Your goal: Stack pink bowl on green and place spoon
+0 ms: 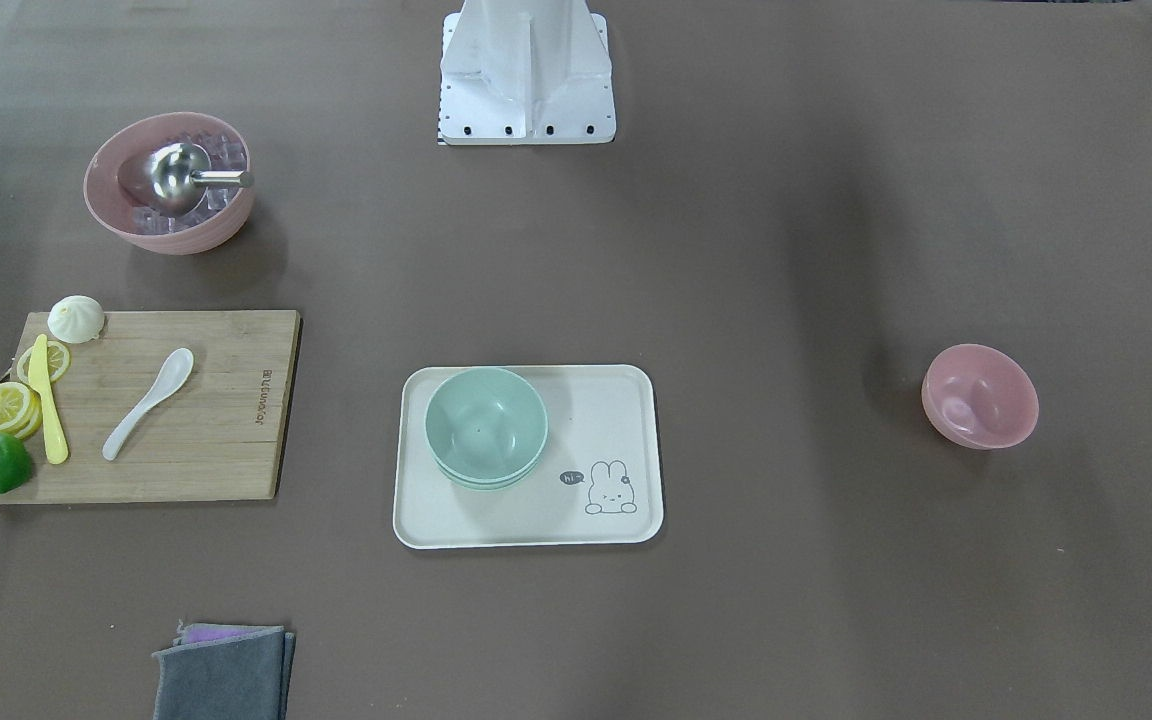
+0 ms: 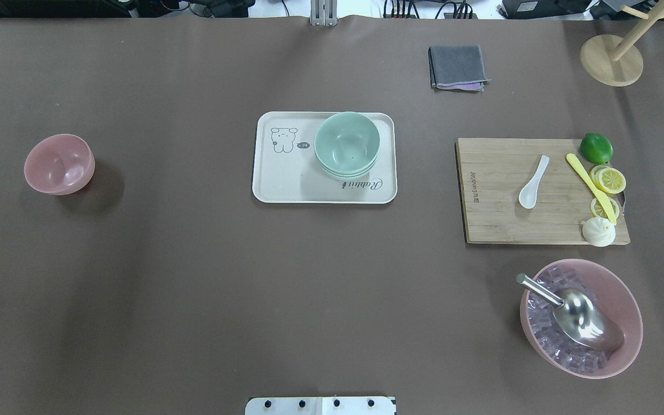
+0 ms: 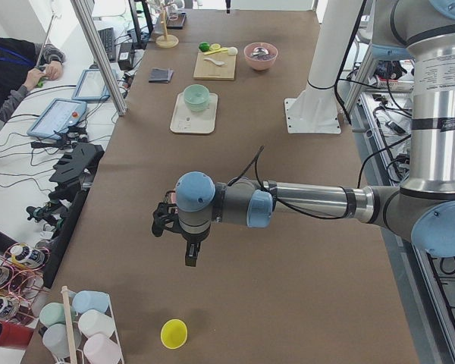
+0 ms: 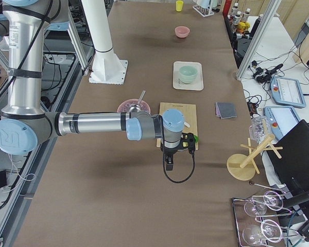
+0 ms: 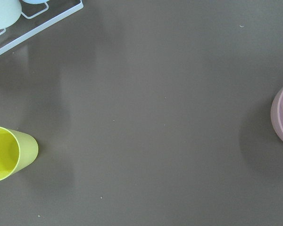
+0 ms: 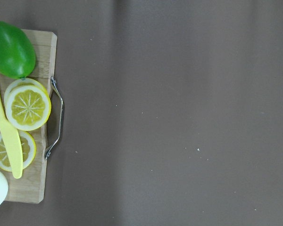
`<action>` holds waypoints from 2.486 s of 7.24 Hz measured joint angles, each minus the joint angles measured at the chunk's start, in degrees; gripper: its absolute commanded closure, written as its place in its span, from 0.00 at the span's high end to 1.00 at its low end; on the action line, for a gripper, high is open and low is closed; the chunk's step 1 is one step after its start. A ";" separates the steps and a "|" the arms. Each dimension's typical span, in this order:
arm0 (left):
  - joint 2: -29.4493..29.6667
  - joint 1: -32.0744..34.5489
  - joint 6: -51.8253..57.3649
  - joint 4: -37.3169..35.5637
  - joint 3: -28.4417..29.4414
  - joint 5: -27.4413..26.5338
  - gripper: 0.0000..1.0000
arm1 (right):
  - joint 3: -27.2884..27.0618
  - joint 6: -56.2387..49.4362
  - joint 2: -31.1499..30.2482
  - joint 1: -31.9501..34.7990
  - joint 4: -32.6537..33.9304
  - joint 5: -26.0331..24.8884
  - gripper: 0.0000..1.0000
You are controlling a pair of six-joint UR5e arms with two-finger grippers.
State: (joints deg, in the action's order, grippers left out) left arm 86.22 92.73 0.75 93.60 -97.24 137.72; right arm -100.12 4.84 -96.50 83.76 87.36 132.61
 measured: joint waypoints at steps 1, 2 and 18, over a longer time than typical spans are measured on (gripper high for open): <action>-0.01 -0.03 0.05 0.27 0.14 -0.03 0.99 | 0.01 0.00 0.00 -0.01 0.01 0.01 1.00; -0.02 -0.06 0.10 0.82 0.31 -0.07 0.99 | 0.00 0.00 0.01 -0.05 -0.01 0.02 1.00; 13.17 -11.80 -0.39 14.22 9.71 -0.51 0.99 | 3.40 2.00 6.31 -6.51 -15.60 -0.12 1.00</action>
State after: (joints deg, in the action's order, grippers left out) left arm 99.39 80.92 0.36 107.82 -87.53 137.21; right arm -96.72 6.83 -90.19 77.24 71.76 132.49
